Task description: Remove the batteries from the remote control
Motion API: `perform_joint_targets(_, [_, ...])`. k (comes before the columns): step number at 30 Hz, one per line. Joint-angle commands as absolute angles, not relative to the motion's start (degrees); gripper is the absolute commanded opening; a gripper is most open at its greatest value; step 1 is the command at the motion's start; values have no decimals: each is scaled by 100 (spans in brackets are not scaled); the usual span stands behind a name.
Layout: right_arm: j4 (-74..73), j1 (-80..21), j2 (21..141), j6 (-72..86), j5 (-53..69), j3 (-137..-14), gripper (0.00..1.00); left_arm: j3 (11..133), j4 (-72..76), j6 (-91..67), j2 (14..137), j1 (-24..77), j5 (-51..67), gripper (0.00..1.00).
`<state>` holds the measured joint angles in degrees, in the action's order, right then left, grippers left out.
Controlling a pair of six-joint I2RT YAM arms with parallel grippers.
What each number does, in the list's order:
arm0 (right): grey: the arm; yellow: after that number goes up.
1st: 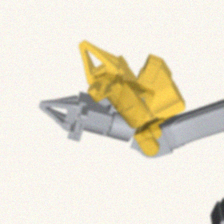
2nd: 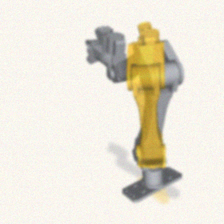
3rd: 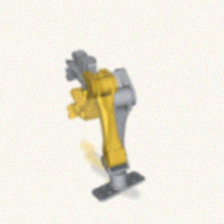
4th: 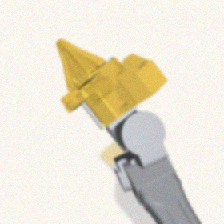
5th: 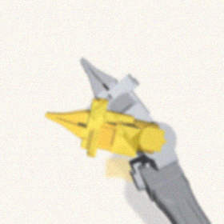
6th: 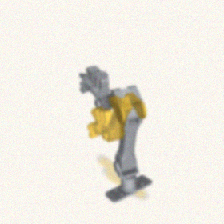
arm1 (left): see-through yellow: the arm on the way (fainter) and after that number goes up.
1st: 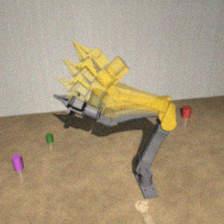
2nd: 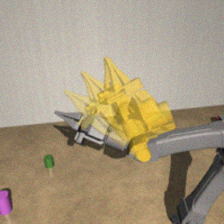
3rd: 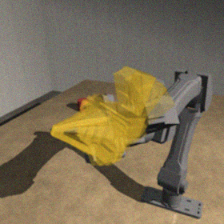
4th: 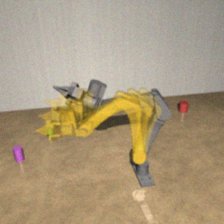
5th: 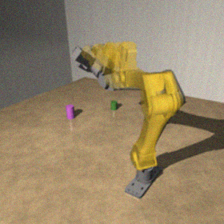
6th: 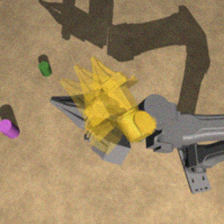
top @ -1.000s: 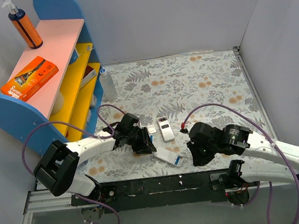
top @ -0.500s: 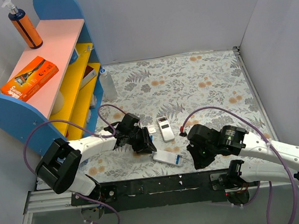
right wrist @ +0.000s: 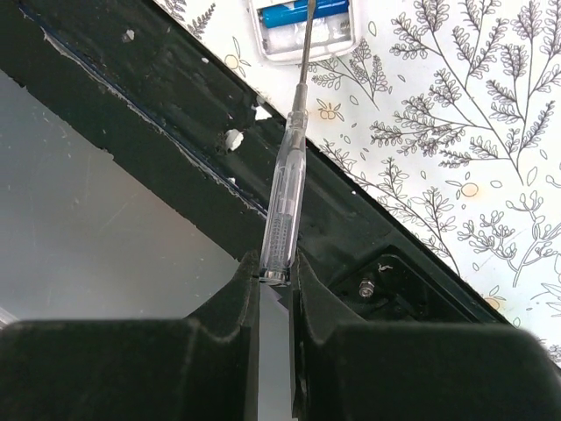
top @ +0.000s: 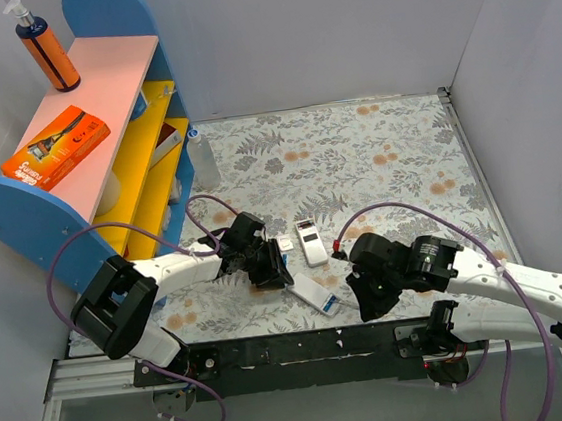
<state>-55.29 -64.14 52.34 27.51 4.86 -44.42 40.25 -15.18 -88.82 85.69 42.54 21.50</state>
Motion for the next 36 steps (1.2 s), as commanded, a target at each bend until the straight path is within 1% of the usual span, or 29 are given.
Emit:
perform_joint_targets(1, [-5518,-6425,5309,2619,502,-4746,1,4228,-1661,-8815,8306,4236,1934,32])
perform_joint_targets(8, [-5932,-6416,5221,2540,193,-5089,1,4245,-1661,-8745,8297,4236,1995,32])
perform_joint_targets(16, [-5906,-6425,5150,2558,422,-4834,1,4359,-1644,-8692,8244,4236,2153,32])
perform_joint_targets(20, [-5924,-6425,5185,2558,475,-4720,1,4351,-1443,-8736,8121,4236,2451,33])
perform_joint_targets(27, [-5696,-6416,5273,2505,571,-4579,1,4254,-1169,-8824,8191,4245,2812,33])
perform_joint_targets(36, [-5256,-6416,5221,2478,484,-4220,1,3938,-879,-8921,8490,4245,2813,32])
